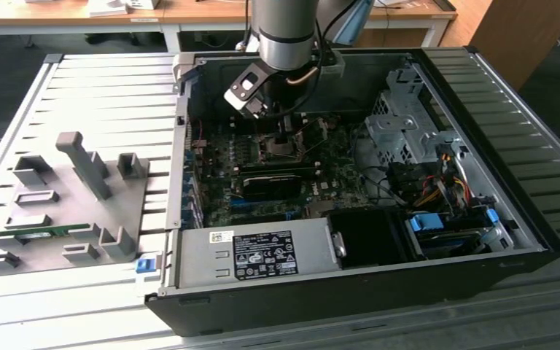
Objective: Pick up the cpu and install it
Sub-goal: 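Close the cpu cover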
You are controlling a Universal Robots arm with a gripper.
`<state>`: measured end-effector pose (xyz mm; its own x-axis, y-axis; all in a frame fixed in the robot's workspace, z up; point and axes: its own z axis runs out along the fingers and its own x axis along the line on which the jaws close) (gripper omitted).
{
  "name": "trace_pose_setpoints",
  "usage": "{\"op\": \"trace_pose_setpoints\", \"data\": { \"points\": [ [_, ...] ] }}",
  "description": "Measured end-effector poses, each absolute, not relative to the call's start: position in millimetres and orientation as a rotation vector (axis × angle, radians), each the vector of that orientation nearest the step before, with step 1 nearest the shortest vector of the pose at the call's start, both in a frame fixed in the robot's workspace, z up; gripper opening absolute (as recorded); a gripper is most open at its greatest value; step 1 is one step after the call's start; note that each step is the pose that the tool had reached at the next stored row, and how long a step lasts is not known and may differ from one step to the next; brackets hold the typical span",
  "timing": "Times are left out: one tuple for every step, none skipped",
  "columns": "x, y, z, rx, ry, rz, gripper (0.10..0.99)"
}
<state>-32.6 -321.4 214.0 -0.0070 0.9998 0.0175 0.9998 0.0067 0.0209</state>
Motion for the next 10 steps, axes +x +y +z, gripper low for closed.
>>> {"op": "trace_pose_setpoints", "data": {
  "points": [
    [-32.6,-321.4,214.5,2.212,2.227,0.043,0.106],
    [-32.6,-321.4,215.2,2.212,2.227,0.042,0.106],
    [-32.6,-321.4,215.7,2.212,2.227,0.042,0.106],
    [-32.6,-321.3,215.8,2.212,2.227,0.042,0.106],
    [-32.6,-321.3,216.0,2.212,2.227,0.043,0.106],
    [-32.6,-321.4,216.4,2.212,2.227,0.042,0.106],
    [-32.6,-321.4,216.7,2.212,2.227,0.042,0.106],
    [-32.6,-321.4,217.0,2.212,2.227,0.042,0.106],
    [-32.6,-321.3,217.2,2.212,2.227,0.042,0.106],
    [-32.6,-321.3,217.4,2.212,2.227,0.042,0.106]
  ]
}}
